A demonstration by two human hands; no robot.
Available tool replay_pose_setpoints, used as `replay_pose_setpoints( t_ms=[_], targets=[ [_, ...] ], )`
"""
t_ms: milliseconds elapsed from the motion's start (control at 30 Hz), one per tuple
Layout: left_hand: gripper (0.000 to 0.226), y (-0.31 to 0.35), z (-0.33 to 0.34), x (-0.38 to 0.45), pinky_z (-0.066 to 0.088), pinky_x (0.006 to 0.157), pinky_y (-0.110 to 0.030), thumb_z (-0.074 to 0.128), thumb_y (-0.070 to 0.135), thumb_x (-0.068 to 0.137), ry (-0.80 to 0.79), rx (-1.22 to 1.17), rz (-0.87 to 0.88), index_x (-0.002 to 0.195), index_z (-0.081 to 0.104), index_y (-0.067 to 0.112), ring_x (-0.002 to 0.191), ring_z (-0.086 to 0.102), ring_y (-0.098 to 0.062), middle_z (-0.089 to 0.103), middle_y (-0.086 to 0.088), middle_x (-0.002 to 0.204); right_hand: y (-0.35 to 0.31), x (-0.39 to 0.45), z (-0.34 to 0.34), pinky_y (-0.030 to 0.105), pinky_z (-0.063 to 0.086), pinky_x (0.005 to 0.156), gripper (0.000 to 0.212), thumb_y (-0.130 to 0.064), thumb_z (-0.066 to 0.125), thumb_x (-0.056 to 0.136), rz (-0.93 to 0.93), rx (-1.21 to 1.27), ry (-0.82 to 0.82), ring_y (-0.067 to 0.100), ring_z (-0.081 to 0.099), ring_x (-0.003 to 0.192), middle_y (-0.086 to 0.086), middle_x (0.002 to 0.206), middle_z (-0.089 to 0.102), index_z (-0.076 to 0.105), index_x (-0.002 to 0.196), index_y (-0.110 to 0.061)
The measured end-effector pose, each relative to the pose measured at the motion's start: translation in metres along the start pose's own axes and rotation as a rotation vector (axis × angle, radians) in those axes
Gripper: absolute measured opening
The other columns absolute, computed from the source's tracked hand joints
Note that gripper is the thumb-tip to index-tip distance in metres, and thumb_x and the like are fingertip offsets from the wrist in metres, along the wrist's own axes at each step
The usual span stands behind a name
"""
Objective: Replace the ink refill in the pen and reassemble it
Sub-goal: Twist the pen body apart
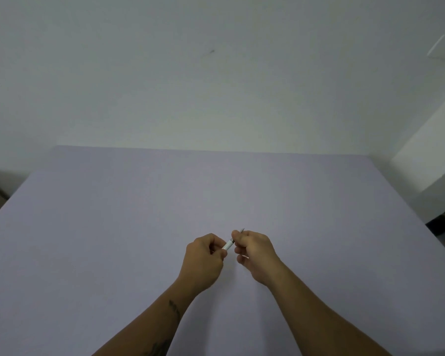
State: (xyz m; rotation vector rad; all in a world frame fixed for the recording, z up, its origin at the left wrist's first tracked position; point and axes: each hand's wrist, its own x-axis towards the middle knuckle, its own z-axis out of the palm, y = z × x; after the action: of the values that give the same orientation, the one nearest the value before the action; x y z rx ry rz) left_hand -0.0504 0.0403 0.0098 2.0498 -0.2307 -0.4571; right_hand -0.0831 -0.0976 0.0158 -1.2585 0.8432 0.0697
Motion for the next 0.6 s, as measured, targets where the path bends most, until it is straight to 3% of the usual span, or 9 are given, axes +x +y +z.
replay_pose_setpoints(
  t_ms=[133,233,333,433,600],
  targets=[
    [0.022,-0.002,-0.005,0.001,0.044,0.046,-0.009,0.061,0.008,0.090,-0.019,-0.004,-0.005,0.077,0.068,0.024,0.053,0.057,-0.005,0.068,0.002,0.067,-0.002,-0.005,-0.004,0.032,0.048,0.069,0.017,-0.011,0.059,0.096,0.027,0.079,-0.087,0.019,0.054,0.082,0.006,0.091,0.063,0.076,0.094,-0.009],
    [0.024,-0.005,-0.006,-0.001,0.044,0.048,-0.012,0.062,0.008,0.089,-0.008,0.014,-0.003,0.075,0.066,0.026,0.053,0.054,-0.006,0.067,0.002,0.067,-0.002,-0.008,-0.010,0.031,0.047,0.068,0.025,-0.008,0.054,0.098,0.041,0.044,-0.147,0.019,0.052,0.082,0.005,0.092,0.063,0.079,0.099,-0.013],
    [0.025,-0.009,-0.006,-0.004,0.043,0.047,-0.015,0.063,0.007,0.088,0.004,0.015,-0.010,0.073,0.066,0.027,0.051,0.051,-0.006,0.065,0.003,0.066,0.000,-0.011,-0.011,0.030,0.046,0.064,0.013,-0.017,0.064,0.094,0.070,-0.013,-0.115,0.019,0.051,0.077,0.005,0.090,0.058,0.074,0.098,-0.011],
    [0.026,-0.010,-0.005,-0.006,0.044,0.048,-0.015,0.065,0.007,0.087,0.003,0.023,-0.011,0.072,0.065,0.028,0.052,0.052,-0.007,0.064,0.004,0.066,0.004,-0.014,-0.008,0.031,0.047,0.063,0.015,-0.024,0.068,0.091,0.070,-0.028,-0.047,0.020,0.053,0.078,0.006,0.089,0.060,0.071,0.093,-0.010],
    [0.025,-0.008,-0.007,-0.006,0.041,0.045,-0.012,0.066,0.006,0.086,0.001,0.020,0.001,0.072,0.067,0.027,0.051,0.052,-0.006,0.065,0.005,0.066,0.005,-0.018,-0.002,0.031,0.049,0.066,0.016,-0.014,0.059,0.097,0.009,0.026,-0.041,0.018,0.054,0.076,0.006,0.086,0.063,0.074,0.093,-0.008]
  ],
)
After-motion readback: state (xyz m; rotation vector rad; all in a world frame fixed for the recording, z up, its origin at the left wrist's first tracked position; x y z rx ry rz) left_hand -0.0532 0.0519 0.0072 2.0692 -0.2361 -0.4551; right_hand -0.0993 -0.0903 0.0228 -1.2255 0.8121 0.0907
